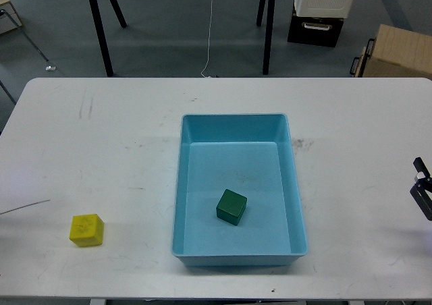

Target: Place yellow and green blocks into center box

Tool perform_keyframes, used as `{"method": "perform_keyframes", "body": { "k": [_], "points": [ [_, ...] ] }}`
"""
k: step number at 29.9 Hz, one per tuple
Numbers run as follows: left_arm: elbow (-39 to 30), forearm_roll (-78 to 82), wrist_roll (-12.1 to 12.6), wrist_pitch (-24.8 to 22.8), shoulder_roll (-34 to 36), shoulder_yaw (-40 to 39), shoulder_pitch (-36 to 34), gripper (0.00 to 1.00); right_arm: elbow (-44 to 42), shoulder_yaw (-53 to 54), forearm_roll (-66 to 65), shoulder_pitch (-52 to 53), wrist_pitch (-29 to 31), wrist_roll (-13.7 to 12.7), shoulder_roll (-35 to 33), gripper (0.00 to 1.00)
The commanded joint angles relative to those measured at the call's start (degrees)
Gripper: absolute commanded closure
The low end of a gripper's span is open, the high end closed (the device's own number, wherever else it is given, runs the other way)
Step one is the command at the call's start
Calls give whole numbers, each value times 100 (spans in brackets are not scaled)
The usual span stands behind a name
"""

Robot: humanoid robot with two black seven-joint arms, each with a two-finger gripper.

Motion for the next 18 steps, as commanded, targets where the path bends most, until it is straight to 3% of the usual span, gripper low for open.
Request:
{"method": "perform_keyframes", "body": {
  "k": [1, 5, 10, 18],
  "points": [
    [-131, 688, -4, 0, 1593, 76, -44, 0, -9, 1, -6, -5, 0, 0, 15, 0],
    [-184, 777, 22, 0, 3106, 689, -446, 0, -9, -17, -23, 4, 0, -9, 76, 0],
    [-342, 934, 286, 0, 4277, 2164, -1869, 0, -1, -35, -32, 13, 0, 0, 199, 0],
    [-509, 2156, 523, 0, 4402, 6048, -5428, 0, -1, -105, -32, -40, 0, 0, 235, 0]
  ]
}}
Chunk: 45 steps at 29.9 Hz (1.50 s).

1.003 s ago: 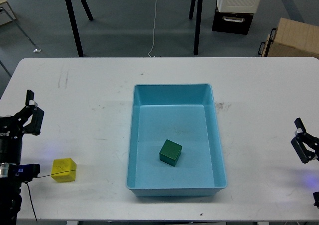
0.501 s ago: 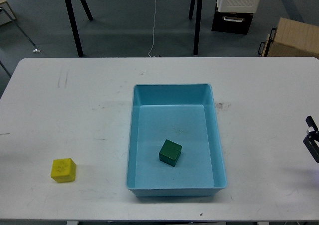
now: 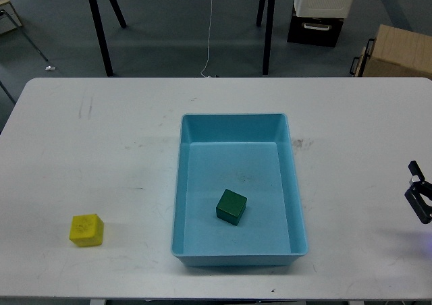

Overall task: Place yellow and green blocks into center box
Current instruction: 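Swing the left gripper around and lower it toward the yellow cube, then close the left gripper on the yellow cube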

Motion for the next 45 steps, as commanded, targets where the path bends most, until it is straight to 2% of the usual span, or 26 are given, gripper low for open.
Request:
{"method": "perform_keyframes", "body": {
  "k": [1, 5, 8, 15, 19, 23, 29, 37, 45],
  "points": [
    [12, 494, 121, 2, -132, 2077, -1772, 0, 2, -16, 1, -4, 0, 5, 23, 0],
    [109, 1073, 130, 2, -588, 4240, -3285, 0, -16, -33, -8, -4, 0, 5, 75, 0],
    [118, 1750, 122, 2, -940, 5271, -3919, 0, -16, -60, -8, -4, 0, 5, 84, 0],
    [-128, 3183, 139, 2, -836, 6485, -4027, 0, -77, -218, -17, 48, 0, 5, 242, 0],
    [-452, 3720, 139, 2, -415, 7197, -3992, 0, -165, -227, -192, 75, 0, 5, 295, 0],
    [-735, 4151, 139, 2, 34, 7497, -3869, 0, -270, -227, -254, 127, 0, 5, 322, 0],
    [-735, 4442, 139, 2, 61, 7488, -3395, 0, -297, -367, -263, 171, 0, 5, 330, 0],
    [-665, 4521, 130, 2, -167, 7453, -2893, 0, -306, -341, -263, 171, 0, 5, 330, 0],
    [-384, 4530, 130, 2, -536, 7444, -2840, 0, -306, -324, -263, 163, 0, 13, 322, 0]
  ]
}}
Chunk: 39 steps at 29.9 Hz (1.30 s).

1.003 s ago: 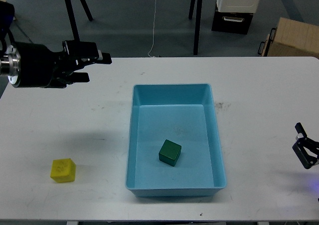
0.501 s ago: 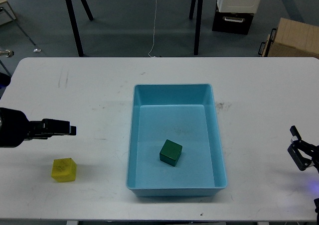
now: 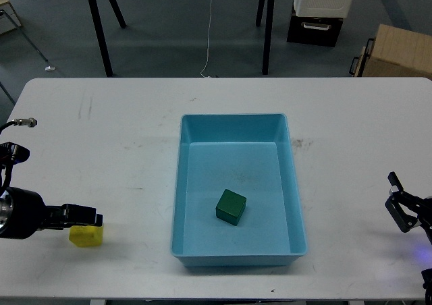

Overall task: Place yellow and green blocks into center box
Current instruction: 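Close the left gripper on the yellow cube, then lift the yellow cube and carry it over the blue tray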

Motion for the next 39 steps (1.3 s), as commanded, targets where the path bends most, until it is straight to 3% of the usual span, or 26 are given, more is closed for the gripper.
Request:
{"method": "perform_keyframes", "body": {
  "k": [1, 10, 26, 29, 31, 34, 37, 38, 39],
  "points": [
    [149, 0, 0, -1, -158, 0, 3, 0, -2, 5, -9, -17, 0, 0, -6, 0],
    [660, 290, -35, -1, -562, -97, 319, 0, -90, 14, 0, -17, 0, 0, -6, 0],
    [774, 412, 0, -1, -641, -598, 1101, 4, -90, 23, 0, -35, 0, 0, -15, 0],
    [792, 615, 44, -1, -650, -642, 1163, 20, -90, 31, 0, -53, 0, 0, -15, 0],
    [835, 615, 254, -1, -668, -651, 1172, 32, -90, 31, 0, -61, 0, 0, -15, 0],
    [862, 615, 510, -1, -738, -659, 1172, 71, -90, 31, 0, -70, 0, 0, -15, 0],
    [880, 624, 554, -1, -808, -782, 1172, 84, -90, 31, -9, -62, 0, 0, -15, 0],
    [880, 624, 563, -1, -817, -843, 1172, 100, -90, 31, 0, -61, 0, 0, -15, 0],
    [880, 624, 563, -1, -817, -896, 1163, 100, -90, 31, -9, -61, 0, 0, -15, 0]
  ]
}}
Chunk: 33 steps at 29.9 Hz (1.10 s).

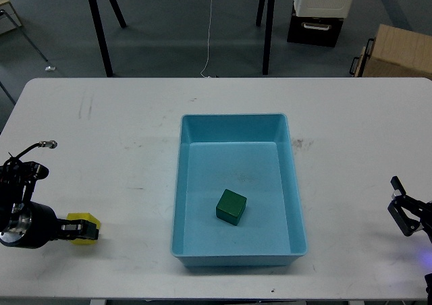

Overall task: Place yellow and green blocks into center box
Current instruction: 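Lift the yellow cube and carry it over the blue tray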

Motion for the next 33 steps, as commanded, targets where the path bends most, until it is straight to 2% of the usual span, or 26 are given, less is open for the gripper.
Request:
{"method": "perform_keyframes", "body": {
  "k": [1, 5, 10, 13, 17, 19, 24, 29, 32, 33],
  "points": [
    [7, 2, 29, 1, -20, -213, -35, 100, 0, 1, -8, 6, 0, 0, 0, 0],
    [-20, -33, 3, 1, 15, -688, -350, 100, 0, 10, 0, -3, 0, 0, 0, 0],
    [-46, -865, -32, 1, -238, -645, -1878, 100, 0, 19, 0, -3, 0, 0, -9, 0],
    [15, -1588, 3, 1, -1001, -357, -2792, 100, 0, 19, -8, 15, 0, 0, -9, 0],
    [313, -1747, -6, 1, -2469, 768, -3629, 100, -9, 28, -8, 33, 0, 0, -70, 0],
    [445, -1800, -6, 1, -3015, 998, -3631, 100, -9, 37, -8, 33, 0, 0, -105, 0],
    [753, -1818, -50, 1, -3728, 1051, -3525, 100, -88, 37, -26, 41, 0, 0, -167, 0],
    [981, -1818, -59, 1, -4299, 1157, -3332, 94, -176, -34, -35, 85, 0, 0, -158, 0],
    [1394, -1818, -68, 1, -4642, 1192, -3139, 79, -202, -43, -166, 85, 0, 0, -141, 0],
    [1491, -1818, -68, 1, -4756, 1183, -3069, 70, -202, -34, -210, 85, 0, 0, -141, 0]
  ]
}}
